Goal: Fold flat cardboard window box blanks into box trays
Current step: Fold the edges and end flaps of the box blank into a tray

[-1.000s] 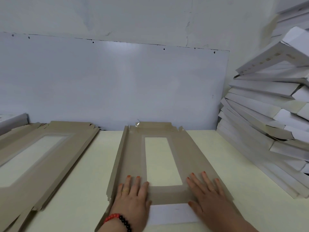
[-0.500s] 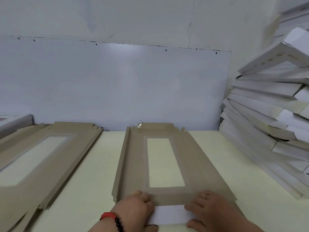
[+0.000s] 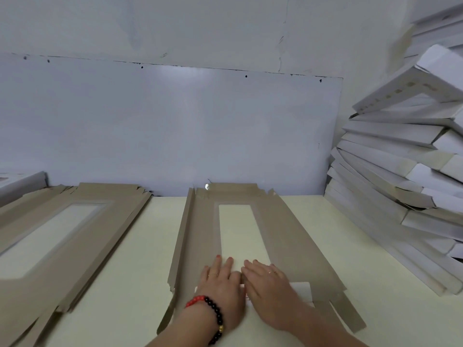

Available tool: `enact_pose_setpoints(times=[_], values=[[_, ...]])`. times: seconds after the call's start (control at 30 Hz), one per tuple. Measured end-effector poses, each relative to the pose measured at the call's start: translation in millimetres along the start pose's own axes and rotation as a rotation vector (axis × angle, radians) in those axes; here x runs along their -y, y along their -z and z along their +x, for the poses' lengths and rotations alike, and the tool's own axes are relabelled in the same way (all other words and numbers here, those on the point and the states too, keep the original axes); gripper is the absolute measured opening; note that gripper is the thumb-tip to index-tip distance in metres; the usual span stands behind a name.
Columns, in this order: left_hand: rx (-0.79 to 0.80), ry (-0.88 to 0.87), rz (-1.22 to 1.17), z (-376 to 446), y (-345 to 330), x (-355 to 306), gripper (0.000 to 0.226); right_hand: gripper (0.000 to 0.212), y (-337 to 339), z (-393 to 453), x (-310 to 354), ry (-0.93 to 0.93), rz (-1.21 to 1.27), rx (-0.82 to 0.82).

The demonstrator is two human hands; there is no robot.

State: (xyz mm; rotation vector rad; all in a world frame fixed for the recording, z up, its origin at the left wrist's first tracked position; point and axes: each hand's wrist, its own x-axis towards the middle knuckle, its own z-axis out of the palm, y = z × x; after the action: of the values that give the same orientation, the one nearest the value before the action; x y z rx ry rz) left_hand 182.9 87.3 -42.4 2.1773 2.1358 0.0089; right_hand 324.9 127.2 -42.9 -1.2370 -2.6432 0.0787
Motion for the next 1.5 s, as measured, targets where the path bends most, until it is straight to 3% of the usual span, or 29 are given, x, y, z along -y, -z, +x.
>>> enact_pose_setpoints(times=[0.07,0.17,0.27,0.3,0.47,0.7,0.8,0.9,1.0,1.17,1.3,1.43,1.5], values=[[0.094,-0.003,0.041,4,-7,-5,0.07,0.051,-2,8,10,-0.123,0.093,0.179],[0.128,0.009,0.099,5,-11,-2,0.069,0.061,-6,10,5,-0.115,-0.042,0.257],[0.132,0.016,0.089,4,-11,0,0.065,0.105,-5,2,-10,-0.097,-0.085,0.272],[0.132,0.017,0.088,4,-11,0,0.065,0.11,-4,0,-16,-0.098,-0.107,0.28],[0.132,0.03,0.078,2,-10,8,0.07,0.071,0,-2,-51,-0.248,-0.19,0.335],[0.154,0.076,0.065,-2,-8,21,0.069,0.075,9,-13,-85,-0.53,-0.082,0.297],[0.147,0.074,0.066,-3,-8,21,0.068,0.075,19,-16,-88,-0.636,-0.03,0.163],[0.126,0.065,0.056,-3,-10,22,0.067,0.042,33,-22,-103,-0.7,-0.01,-0.005],[0.118,0.046,0.04,-2,-13,26,0.067,0.006,47,-30,-120,-0.682,0.108,-0.023],[0.017,-0.006,0.071,-4,-15,39,0.067,0.012,66,-42,-129,-0.633,0.32,0.108],[-0.049,-0.009,0.241,-1,9,44,0.055,0.012,65,-56,-108,-0.587,0.606,0.214],[-0.006,-0.056,0.187,3,32,17,0.035,0.022,65,-61,-60,-0.43,0.531,0.267],[0.076,-0.077,0.046,1,37,-5,0.051,0.025,59,-59,-34,-0.352,0.47,0.288]])
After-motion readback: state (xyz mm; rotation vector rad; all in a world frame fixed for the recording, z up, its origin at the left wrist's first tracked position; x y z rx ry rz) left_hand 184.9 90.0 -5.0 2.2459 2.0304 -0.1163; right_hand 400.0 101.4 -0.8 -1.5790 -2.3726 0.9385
